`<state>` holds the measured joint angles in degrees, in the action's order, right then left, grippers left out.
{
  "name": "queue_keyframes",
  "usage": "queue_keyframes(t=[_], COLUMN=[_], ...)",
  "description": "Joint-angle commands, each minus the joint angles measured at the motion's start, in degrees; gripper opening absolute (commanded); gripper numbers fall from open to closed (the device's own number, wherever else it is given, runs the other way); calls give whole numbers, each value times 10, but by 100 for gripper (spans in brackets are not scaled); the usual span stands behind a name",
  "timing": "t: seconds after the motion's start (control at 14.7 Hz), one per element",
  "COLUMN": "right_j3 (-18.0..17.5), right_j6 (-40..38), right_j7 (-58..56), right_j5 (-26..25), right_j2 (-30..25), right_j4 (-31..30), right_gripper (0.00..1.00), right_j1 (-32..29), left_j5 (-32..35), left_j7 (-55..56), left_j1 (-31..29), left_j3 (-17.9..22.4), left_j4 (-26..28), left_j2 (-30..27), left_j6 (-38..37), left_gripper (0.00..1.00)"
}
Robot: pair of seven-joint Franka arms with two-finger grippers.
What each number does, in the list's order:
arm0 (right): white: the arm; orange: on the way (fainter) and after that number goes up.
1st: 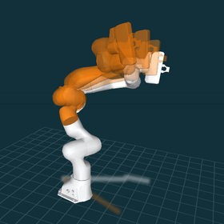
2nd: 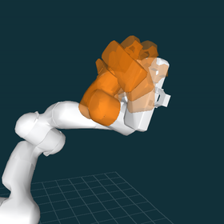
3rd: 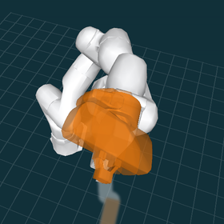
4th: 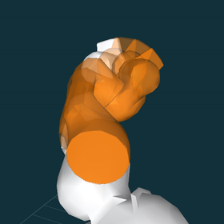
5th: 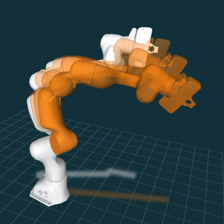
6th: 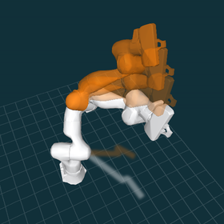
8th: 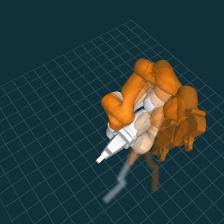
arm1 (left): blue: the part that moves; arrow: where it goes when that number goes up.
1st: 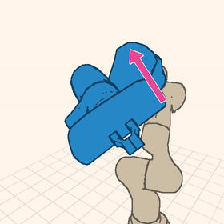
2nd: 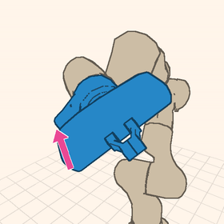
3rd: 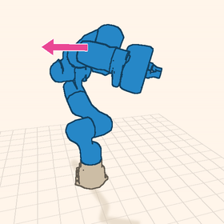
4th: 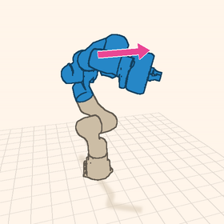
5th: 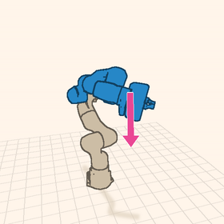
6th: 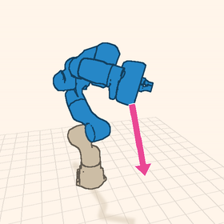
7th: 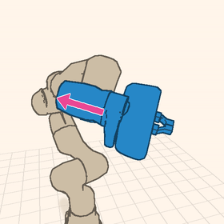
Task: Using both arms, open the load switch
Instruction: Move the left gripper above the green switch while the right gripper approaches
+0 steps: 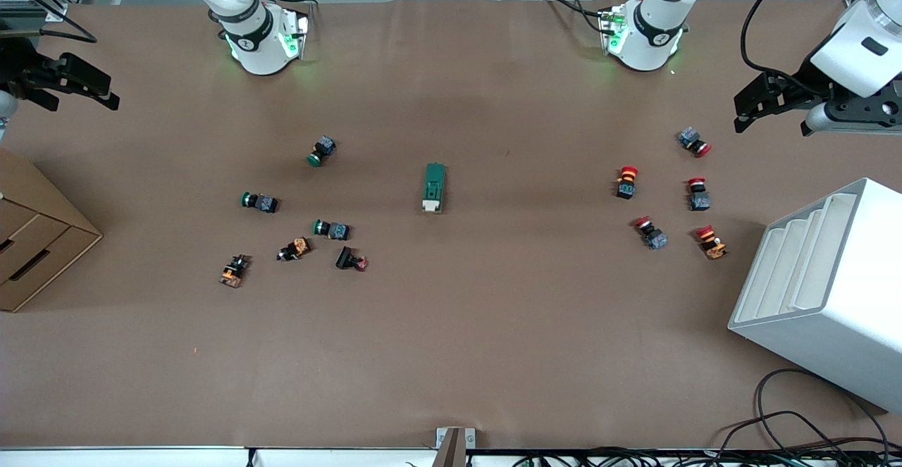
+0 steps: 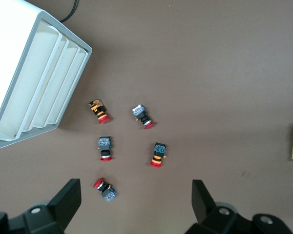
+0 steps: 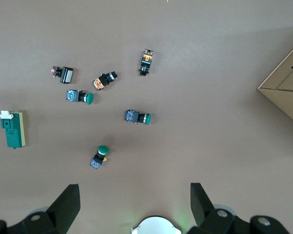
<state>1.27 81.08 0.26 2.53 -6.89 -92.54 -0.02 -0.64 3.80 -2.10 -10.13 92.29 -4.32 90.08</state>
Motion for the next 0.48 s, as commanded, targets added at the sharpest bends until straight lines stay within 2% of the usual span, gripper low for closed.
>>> queue_keyframes(t=[0.0, 0.2, 0.41], right_j3=[3, 4, 4], right_j6=[0, 1, 1], right_j7=[3, -19, -34], right_j5=[-2, -3, -5], right_j2=[-14, -14, -13], right_j4=[-12, -12, -12], right_gripper=[100, 100, 100], right_j1=[5, 1, 0], left_j5=[11, 11, 8], left_j7=[2, 4, 46], left_j1=[1, 4, 5], left_j3=[-2, -6, -61], left_j4=[-12, -22, -27], left_j2=[5, 5, 8], left_j6=[-9, -8, -9], left_gripper=[100, 100, 100])
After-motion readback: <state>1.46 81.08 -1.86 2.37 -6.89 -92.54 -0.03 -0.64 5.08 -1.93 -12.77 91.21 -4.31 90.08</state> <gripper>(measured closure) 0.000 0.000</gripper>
